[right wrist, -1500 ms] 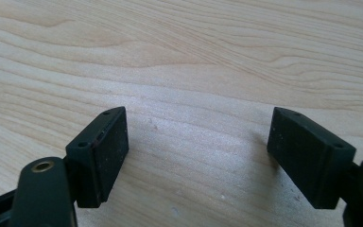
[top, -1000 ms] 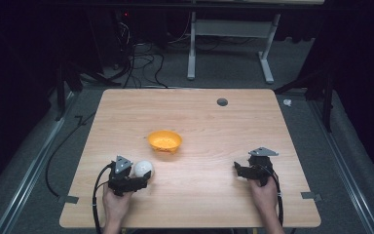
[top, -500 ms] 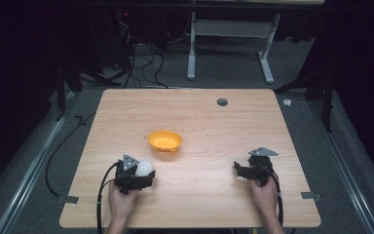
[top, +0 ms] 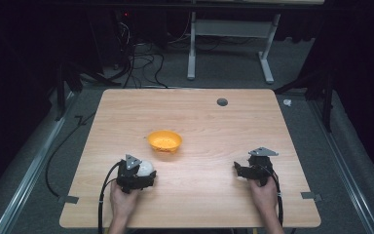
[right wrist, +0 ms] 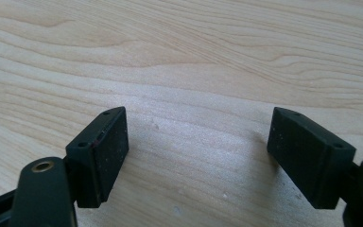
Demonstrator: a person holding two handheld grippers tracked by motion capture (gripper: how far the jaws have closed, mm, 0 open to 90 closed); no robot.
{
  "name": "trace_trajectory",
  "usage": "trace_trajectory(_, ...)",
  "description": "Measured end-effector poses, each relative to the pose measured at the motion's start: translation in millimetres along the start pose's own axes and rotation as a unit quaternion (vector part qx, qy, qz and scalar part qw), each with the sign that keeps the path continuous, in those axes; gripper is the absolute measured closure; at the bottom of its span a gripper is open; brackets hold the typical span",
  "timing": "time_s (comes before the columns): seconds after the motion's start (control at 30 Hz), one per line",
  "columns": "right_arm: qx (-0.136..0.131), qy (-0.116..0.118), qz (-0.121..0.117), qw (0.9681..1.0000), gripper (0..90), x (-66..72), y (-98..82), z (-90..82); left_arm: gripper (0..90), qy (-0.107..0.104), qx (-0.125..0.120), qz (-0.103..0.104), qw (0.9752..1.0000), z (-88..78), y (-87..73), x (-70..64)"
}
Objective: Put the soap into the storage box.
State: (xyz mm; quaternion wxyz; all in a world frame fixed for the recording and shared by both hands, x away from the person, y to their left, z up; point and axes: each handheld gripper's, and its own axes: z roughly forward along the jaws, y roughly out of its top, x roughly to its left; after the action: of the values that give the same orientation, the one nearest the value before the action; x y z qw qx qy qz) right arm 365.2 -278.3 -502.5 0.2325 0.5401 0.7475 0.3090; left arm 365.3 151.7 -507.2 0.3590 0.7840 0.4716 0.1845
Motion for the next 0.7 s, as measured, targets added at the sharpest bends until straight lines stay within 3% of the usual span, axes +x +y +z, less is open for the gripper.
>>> trace_trajectory(0.23, 0.0, 0.0, 0.0, 1.0, 22.2, 0.0, 0.0, 0.0, 23.6, 0.005, -0.002, 0.008, 1.0, -0.3, -0.1, -2.0)
trace_trajectory(0.7, 0.0, 0.0, 0.0, 1.0, 22.2, 0.0, -0.1, 0.0, 24.2, 0.01, 0.0, 0.011, 0.9999, -1.9, -0.3, -2.8)
